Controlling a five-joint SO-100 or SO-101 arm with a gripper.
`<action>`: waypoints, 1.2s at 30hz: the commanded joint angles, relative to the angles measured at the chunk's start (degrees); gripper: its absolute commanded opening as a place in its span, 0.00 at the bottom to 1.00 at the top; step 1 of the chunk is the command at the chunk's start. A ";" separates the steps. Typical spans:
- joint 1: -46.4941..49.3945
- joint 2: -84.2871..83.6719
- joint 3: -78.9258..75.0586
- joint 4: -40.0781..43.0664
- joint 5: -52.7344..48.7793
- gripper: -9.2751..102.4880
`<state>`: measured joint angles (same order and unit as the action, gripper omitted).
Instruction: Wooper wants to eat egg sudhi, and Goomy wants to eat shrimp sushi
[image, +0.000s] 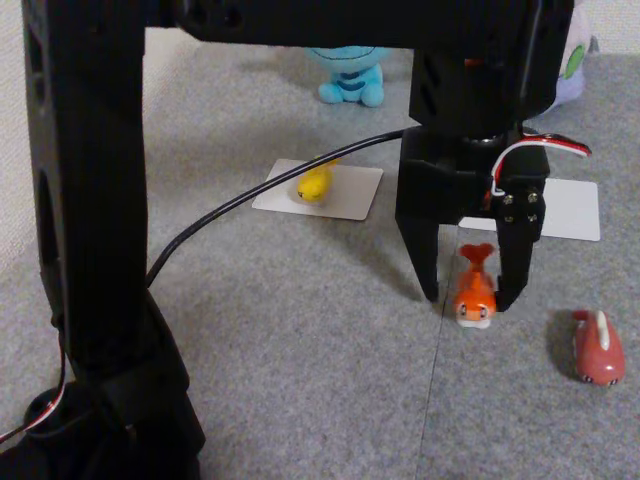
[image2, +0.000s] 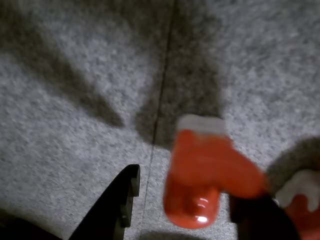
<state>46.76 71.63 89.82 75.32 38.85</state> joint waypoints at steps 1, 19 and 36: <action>-0.18 0.26 -0.26 -0.09 -0.09 0.22; 0.35 -0.09 -0.26 -0.09 -0.09 0.10; -0.35 1.41 -0.97 -2.72 2.37 0.10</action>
<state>46.76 71.28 89.82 74.00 40.25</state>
